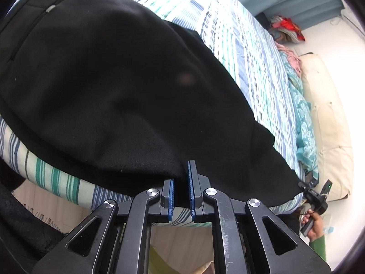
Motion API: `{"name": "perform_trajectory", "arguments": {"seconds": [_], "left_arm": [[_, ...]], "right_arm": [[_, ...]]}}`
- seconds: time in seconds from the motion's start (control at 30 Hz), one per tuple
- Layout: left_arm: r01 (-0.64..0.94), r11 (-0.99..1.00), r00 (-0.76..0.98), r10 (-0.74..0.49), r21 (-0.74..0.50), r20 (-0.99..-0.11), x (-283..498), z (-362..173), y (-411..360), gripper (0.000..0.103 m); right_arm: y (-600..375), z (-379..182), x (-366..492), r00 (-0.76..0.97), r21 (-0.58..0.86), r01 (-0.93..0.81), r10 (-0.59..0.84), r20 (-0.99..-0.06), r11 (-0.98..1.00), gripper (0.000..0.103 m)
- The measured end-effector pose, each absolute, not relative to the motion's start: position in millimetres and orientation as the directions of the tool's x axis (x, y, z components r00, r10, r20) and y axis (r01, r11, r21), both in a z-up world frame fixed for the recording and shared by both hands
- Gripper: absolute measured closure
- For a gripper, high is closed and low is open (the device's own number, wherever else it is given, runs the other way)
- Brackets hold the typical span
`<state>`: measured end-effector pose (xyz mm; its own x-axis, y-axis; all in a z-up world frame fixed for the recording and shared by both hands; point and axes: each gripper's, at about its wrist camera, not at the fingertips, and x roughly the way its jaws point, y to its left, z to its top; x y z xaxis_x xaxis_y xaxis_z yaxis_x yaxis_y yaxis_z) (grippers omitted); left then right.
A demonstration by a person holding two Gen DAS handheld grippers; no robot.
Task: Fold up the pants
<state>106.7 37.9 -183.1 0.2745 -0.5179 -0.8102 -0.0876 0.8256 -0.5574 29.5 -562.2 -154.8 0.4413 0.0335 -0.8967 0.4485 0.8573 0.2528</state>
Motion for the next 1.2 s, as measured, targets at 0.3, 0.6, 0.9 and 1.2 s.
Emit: {"name": "perform_trajectory", "arguments": {"seconds": [0.3,0.6,0.9,1.2], "left_arm": [[-0.080,0.834,0.272,-0.509,-0.547,-0.816,107.5,-182.4,35.0,0.095],[-0.070,0.833,0.275,-0.512,-0.548,-0.814,106.1,-183.5,32.9,0.095],[-0.041,0.829,0.242,-0.534,-0.558,-0.810,107.4,-190.2,23.7,0.094],[-0.068,0.840,0.202,-0.517,-0.538,-0.832,101.7,-191.5,26.9,0.094]], "right_arm": [[-579.0,-179.6,6.9,0.409,0.347,0.476,0.146,-0.901,0.808,0.044],[-601.8,-177.0,-12.5,0.471,0.405,0.574,0.118,-0.874,0.712,0.091],[-600.0,-175.0,-16.1,0.394,0.201,0.600,-0.068,-0.917,0.774,0.092],[-593.7,-183.2,-9.1,0.298,0.081,0.589,-0.123,-0.947,0.804,0.091]]}}
